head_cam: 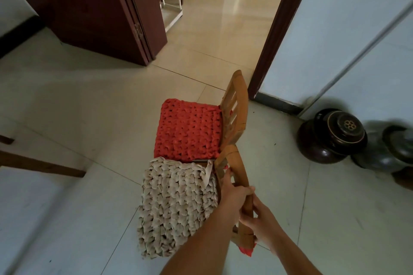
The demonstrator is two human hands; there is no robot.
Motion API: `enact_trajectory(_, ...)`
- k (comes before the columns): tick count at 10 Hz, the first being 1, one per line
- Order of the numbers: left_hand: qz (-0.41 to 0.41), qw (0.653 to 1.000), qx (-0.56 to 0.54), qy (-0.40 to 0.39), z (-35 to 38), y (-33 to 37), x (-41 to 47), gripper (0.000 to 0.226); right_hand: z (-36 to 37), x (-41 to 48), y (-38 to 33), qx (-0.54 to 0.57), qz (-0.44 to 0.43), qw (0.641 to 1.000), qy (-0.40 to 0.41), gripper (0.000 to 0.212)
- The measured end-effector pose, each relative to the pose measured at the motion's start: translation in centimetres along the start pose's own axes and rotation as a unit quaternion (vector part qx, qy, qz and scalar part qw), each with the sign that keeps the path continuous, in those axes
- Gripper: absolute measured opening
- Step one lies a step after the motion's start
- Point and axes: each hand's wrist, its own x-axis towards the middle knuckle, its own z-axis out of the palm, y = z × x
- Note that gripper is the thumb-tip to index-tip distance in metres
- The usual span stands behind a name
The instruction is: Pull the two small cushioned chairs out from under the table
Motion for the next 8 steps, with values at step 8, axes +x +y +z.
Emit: enact_trajectory(8,0.075,0.995,-0.005,0.062,-14.4,9.6,-20.4,0.023,0.2,-16.7,-13.3,0.091,-0.057,0.994,0.003,0.076)
